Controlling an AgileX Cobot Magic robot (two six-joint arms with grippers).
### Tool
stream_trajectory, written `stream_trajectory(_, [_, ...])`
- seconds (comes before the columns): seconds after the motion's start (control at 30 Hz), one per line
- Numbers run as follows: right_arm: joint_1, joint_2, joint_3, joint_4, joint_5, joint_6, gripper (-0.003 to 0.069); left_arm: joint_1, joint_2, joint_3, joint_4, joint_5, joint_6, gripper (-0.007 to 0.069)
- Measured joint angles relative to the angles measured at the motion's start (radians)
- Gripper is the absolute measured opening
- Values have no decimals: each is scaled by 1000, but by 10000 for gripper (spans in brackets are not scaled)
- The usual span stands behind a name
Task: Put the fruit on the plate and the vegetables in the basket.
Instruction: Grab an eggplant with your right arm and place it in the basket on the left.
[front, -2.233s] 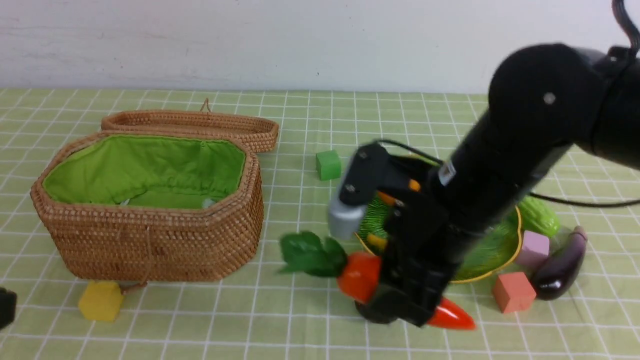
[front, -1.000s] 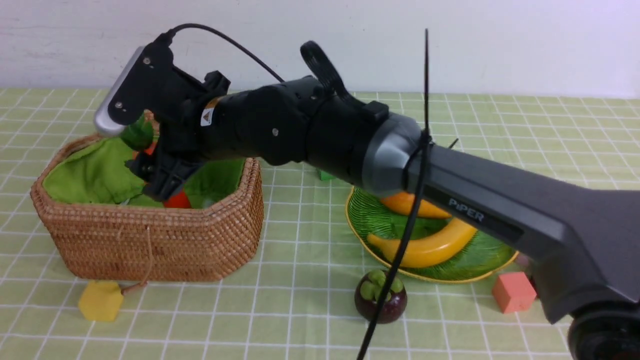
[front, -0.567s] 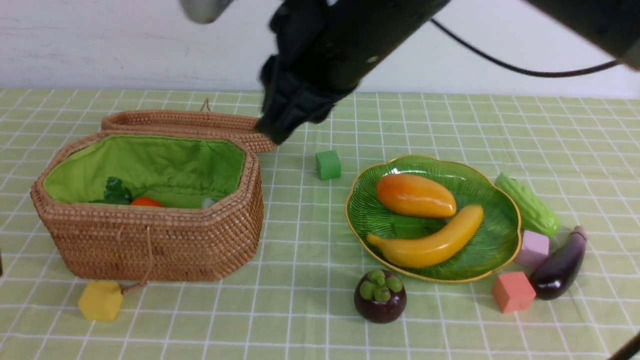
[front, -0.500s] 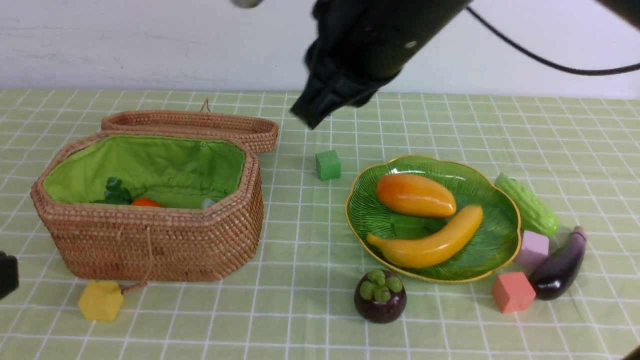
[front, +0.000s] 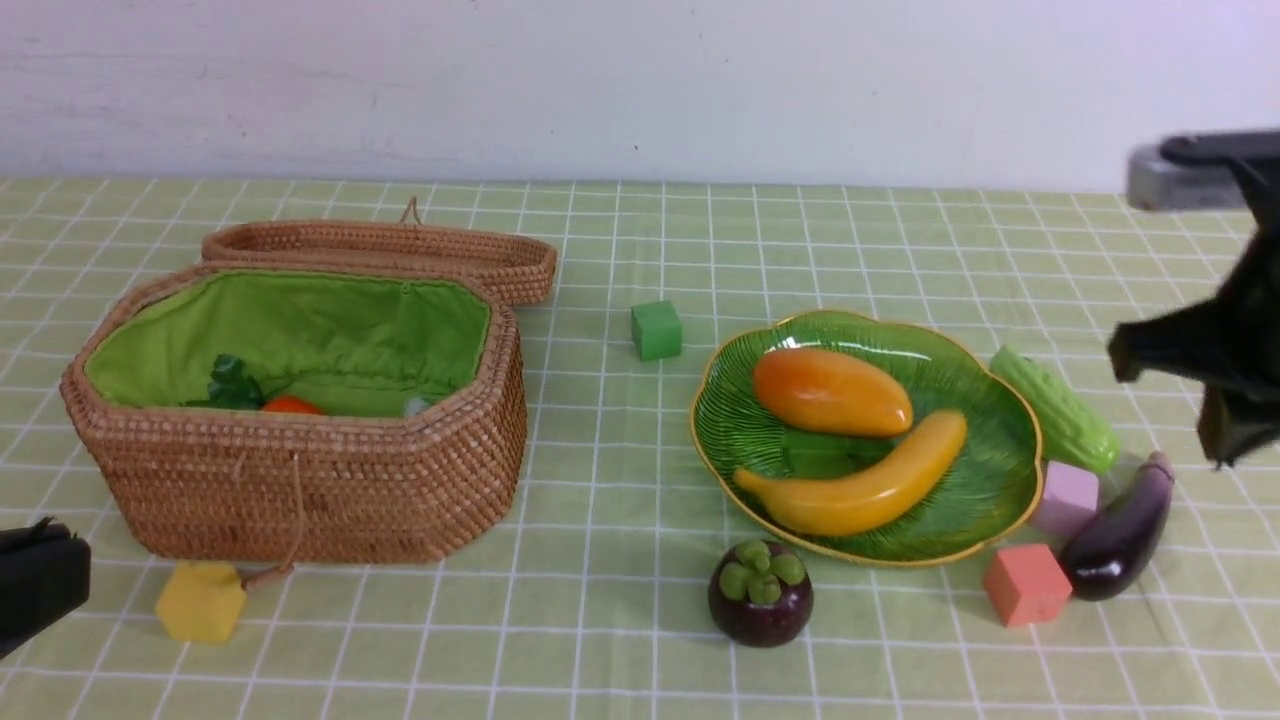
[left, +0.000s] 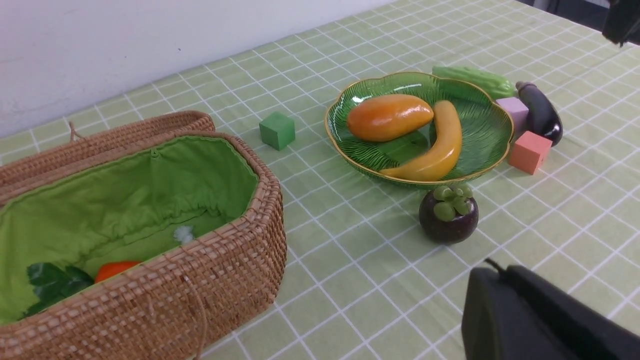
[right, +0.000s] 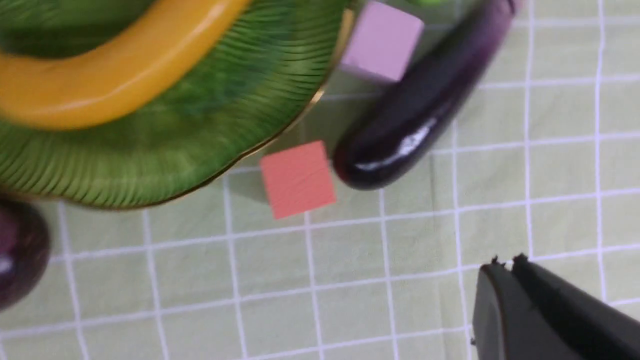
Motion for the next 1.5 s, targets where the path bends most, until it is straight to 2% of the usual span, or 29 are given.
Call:
stream_trajectory(0.1, [-117, 55, 47, 82, -95, 28, 157, 0, 0, 0, -1, 0, 0, -13])
stream_trajectory(0.13, [-152, 84, 52, 115, -148, 25, 230, 0, 0, 0, -1, 0, 0, -13])
stream_trajectory(0.17, [-174, 109, 52, 139, -179, 22, 274, 0, 0, 0, -1, 0, 1, -13])
stream_trajectory(0.2, [-174, 109, 52, 139, -188, 21, 274, 0, 0, 0, -1, 0, 1, -13])
stream_trajectory(0.23, [-202, 148, 52, 169, -246, 13, 371, 0, 0, 0, -1, 0, 1, -13])
stream_trajectory(0.3, [-223, 196, 52, 198, -316, 8, 459, 0, 0, 0, -1, 0, 2, -13])
stream_trajectory(0.33, [-226, 206, 52, 201, -329, 6, 466, 0, 0, 0, -1, 0, 2, -13])
stream_trajectory(0.4, [-232, 269, 52, 214, -389, 3, 528, 0, 0, 0, -1, 0, 2, -13])
stream_trajectory(0.47, [-232, 315, 51, 219, -421, 2, 542, 0, 0, 0, -1, 0, 2, -13])
stream_trajectory(0.7, [-232, 412, 51, 232, -454, 2, 508, 0, 0, 0, -1, 0, 2, -13])
stream_trajectory(0.93, [-232, 423, 50, 233, -455, -5, 357, 0, 0, 0, -5, 10, 3, -13])
stream_trajectory(1.2, [-232, 401, 36, 236, -389, -116, 358, 0, 0, 0, -49, 18, 3, -13])
stream_trajectory(1.4, [-222, 249, -88, 213, -157, -133, 358, 0, 0, 0, -38, 19, 3, -13])
stream_trajectory(1.5, [-165, 148, -178, 218, -80, -148, 358, 0, 0, 0, -6, 19, -11, -13])
